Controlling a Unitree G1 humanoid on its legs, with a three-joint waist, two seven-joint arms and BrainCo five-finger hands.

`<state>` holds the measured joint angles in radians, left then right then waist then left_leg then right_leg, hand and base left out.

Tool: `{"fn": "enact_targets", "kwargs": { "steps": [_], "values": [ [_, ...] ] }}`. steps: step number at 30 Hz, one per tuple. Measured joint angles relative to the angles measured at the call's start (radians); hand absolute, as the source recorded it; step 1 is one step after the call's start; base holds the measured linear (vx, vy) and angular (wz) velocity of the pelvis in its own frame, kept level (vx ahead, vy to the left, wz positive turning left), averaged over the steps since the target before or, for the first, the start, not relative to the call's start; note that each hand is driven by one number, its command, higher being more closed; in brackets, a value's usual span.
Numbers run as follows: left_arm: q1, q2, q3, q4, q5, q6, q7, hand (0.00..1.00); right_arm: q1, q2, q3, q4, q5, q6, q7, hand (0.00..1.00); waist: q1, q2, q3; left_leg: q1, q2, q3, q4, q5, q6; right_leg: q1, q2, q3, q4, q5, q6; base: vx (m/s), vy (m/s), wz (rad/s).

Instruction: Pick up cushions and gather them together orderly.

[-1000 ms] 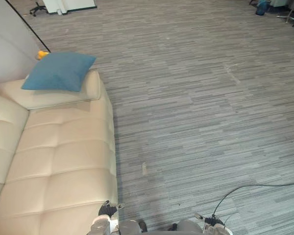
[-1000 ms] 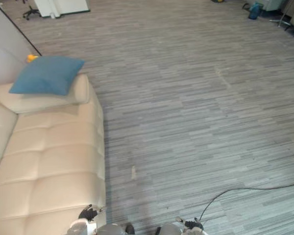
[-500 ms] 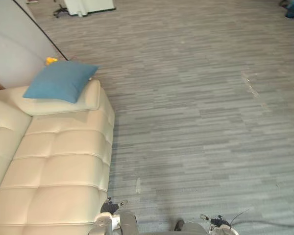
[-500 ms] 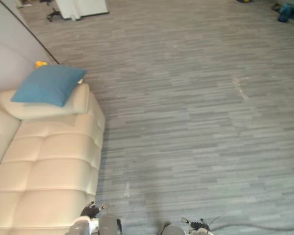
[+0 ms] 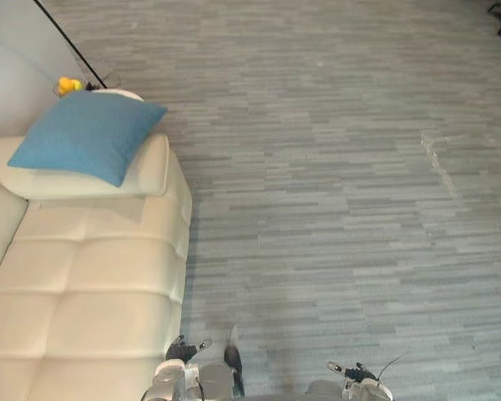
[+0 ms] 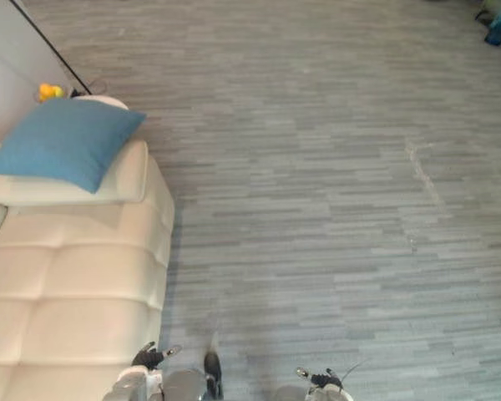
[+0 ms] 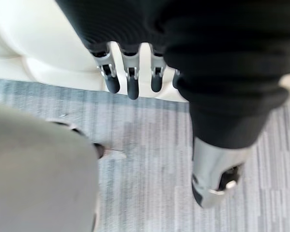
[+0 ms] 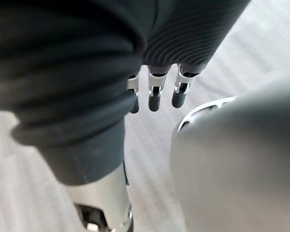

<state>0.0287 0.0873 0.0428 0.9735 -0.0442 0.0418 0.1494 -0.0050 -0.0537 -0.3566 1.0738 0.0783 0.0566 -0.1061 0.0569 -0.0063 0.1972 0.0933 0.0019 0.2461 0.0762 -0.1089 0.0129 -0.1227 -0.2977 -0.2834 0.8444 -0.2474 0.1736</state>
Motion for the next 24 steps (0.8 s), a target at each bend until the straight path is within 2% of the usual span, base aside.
{"fn": "enact_targets", "kwargs": {
  "steps": [1, 3, 5, 6, 7, 9, 11, 12, 13, 14, 15, 17, 19, 20, 21, 22, 24],
  "values": [
    [0.000, 0.006, 0.001, 0.000, 0.000, 0.001, 0.001, 0.00, -0.008, 0.000, 0.007, 0.001, 0.000, -0.004, 0.004, 0.00, -0.001, 0.009, 0.002, 0.028, 0.011, -0.018, -0.020, -0.002, 0.002, -0.041, 0.026, -0.025, -0.089, -0.021, -0.041, 0.29, -0.062, 0.43],
    [-0.003, 0.009, 0.003, 0.000, 0.000, 0.003, 0.001, 0.00, -0.024, -0.004, 0.005, -0.003, 0.001, -0.008, 0.008, 0.00, -0.012, 0.019, 0.009, 0.041, 0.028, -0.049, -0.029, -0.008, -0.007, -0.093, 0.078, -0.005, -0.269, -0.008, -0.061, 0.36, -0.149, 0.56],
    [0.001, 0.009, 0.009, 0.002, 0.001, 0.006, 0.000, 0.00, -0.022, -0.008, -0.004, -0.008, 0.001, -0.008, 0.008, 0.00, -0.022, 0.019, 0.010, 0.059, 0.038, -0.086, -0.030, -0.029, -0.035, -0.102, 0.144, 0.098, -0.525, 0.106, -0.074, 0.32, -0.212, 0.69],
    [0.008, 0.013, 0.015, 0.005, 0.002, 0.006, -0.001, 0.00, -0.013, -0.009, -0.013, -0.003, 0.001, -0.007, 0.008, 0.00, -0.023, -0.001, 0.003, 0.073, 0.031, -0.111, -0.028, -0.051, -0.056, -0.095, 0.157, 0.164, -0.609, 0.233, -0.072, 0.33, -0.276, 0.65],
    [0.006, -0.017, 0.043, 0.018, 0.000, 0.006, 0.001, 0.00, -0.009, -0.027, -0.029, 0.010, 0.000, -0.006, 0.007, 0.00, -0.018, 0.024, 0.001, 0.096, 0.050, -0.131, -0.018, -0.076, -0.072, -0.088, 0.178, 0.166, -0.558, 0.229, -0.126, 0.34, -0.276, 0.46],
    [0.021, -0.050, 0.069, 0.016, 0.001, 0.002, -0.001, 0.00, -0.004, -0.034, -0.049, 0.010, 0.000, -0.005, 0.006, 0.00, -0.017, 0.051, -0.012, 0.079, 0.083, -0.129, 0.054, -0.098, -0.092, -0.082, 0.189, 0.133, -0.523, 0.151, -0.145, 0.35, -0.281, 0.39],
    [0.020, -0.075, 0.113, -0.010, 0.004, 0.000, -0.004, 0.00, 0.015, -0.025, -0.064, -0.009, 0.003, -0.007, 0.006, 0.00, -0.027, 0.051, -0.009, -0.062, 0.121, -0.117, 0.360, -0.099, -0.103, -0.030, 0.176, 0.079, -0.537, 0.118, -0.154, 0.30, -0.284, 0.69],
    [0.021, -0.083, 0.129, -0.027, 0.004, -0.001, -0.005, 0.00, 0.033, -0.026, -0.062, -0.031, 0.005, -0.004, 0.003, 0.00, -0.027, 0.061, -0.002, -0.141, 0.168, -0.106, 0.557, -0.070, -0.124, 0.023, 0.183, 0.040, -0.547, 0.098, -0.162, 0.22, -0.197, 0.72],
    [0.025, -0.085, 0.133, -0.034, 0.002, -0.002, -0.009, 0.00, 0.048, -0.027, -0.057, -0.044, 0.009, -0.006, -0.001, 0.00, -0.025, 0.067, 0.002, -0.192, 0.212, -0.081, 0.687, -0.049, -0.117, 0.075, 0.195, 0.013, -0.558, 0.075, -0.176, 0.33, -0.263, 0.73],
    [0.025, -0.083, 0.134, -0.046, 0.002, -0.004, -0.017, 0.00, 0.059, -0.027, -0.043, -0.047, 0.010, -0.007, -0.004, 0.00, -0.019, 0.063, 0.003, -0.229, 0.244, -0.048, 0.770, -0.055, -0.109, 0.121, 0.199, -0.009, -0.568, 0.054, -0.178, 0.22, -0.138, 0.64],
    [0.025, -0.080, 0.132, -0.059, 0.003, -0.006, -0.021, 0.00, 0.065, -0.023, -0.034, -0.048, 0.010, -0.005, -0.005, 0.00, -0.014, 0.052, 0.001, -0.262, 0.254, -0.016, 0.778, -0.068, -0.094, 0.159, 0.200, -0.026, -0.591, 0.049, -0.170, 0.27, -0.148, 0.46],
    [0.021, -0.080, 0.132, -0.061, 0.002, -0.008, -0.021, 0.00, 0.062, -0.021, -0.034, -0.049, 0.012, -0.005, -0.008, 0.00, 0.004, 0.050, 0.000, -0.302, 0.241, 0.036, 0.650, -0.080, -0.091, 0.197, 0.201, -0.038, -0.644, 0.053, -0.158, 0.26, -0.079, 0.13],
    [0.013, -0.080, 0.132, -0.059, 0.003, -0.007, -0.020, 0.00, 0.043, -0.008, -0.035, -0.066, 0.012, -0.005, -0.011, 0.00, 0.005, 0.049, 0.000, -0.313, 0.185, 0.045, 0.373, -0.059, -0.096, 0.221, 0.194, -0.037, -0.679, 0.063, -0.154, 0.37, 0.057, -0.04],
    [0.016, -0.082, 0.128, -0.055, 0.003, -0.006, -0.019, 0.00, 0.047, 0.003, -0.037, -0.074, 0.011, -0.005, -0.012, 0.00, 0.005, 0.051, 0.000, -0.280, 0.125, 0.020, 0.101, 0.060, -0.112, 0.250, 0.189, -0.032, -0.696, 0.047, -0.128, 0.46, 0.143, -0.07],
    [0.016, -0.082, 0.126, -0.052, 0.002, -0.006, -0.019, 0.00, 0.047, 0.004, -0.037, -0.072, 0.011, -0.005, -0.012, 0.00, 0.007, 0.052, 0.000, -0.275, 0.115, 0.009, 0.073, 0.113, -0.104, 0.258, 0.189, -0.029, -0.700, 0.043, -0.121, 0.45, 0.178, -0.18],
    [0.015, -0.081, 0.124, -0.048, 0.002, -0.008, -0.019, 0.00, 0.046, 0.010, -0.035, -0.070, 0.011, -0.004, -0.013, 0.00, 0.015, 0.041, 0.000, -0.255, 0.098, 0.001, 0.052, 0.157, -0.068, 0.273, 0.184, -0.012, -0.711, 0.037, -0.106, 0.43, 0.122, -0.11],
    [0.004, -0.043, 0.095, -0.031, 0.005, -0.006, -0.019, 0.00, 0.039, 0.046, -0.023, -0.053, 0.011, -0.001, -0.011, 0.00, 0.012, -0.010, -0.011, -0.235, 0.056, 0.026, 0.051, 0.134, -0.032, 0.305, 0.150, 0.022, -0.765, 0.062, -0.074, 0.43, 0.100, -0.06]
  ]
}}
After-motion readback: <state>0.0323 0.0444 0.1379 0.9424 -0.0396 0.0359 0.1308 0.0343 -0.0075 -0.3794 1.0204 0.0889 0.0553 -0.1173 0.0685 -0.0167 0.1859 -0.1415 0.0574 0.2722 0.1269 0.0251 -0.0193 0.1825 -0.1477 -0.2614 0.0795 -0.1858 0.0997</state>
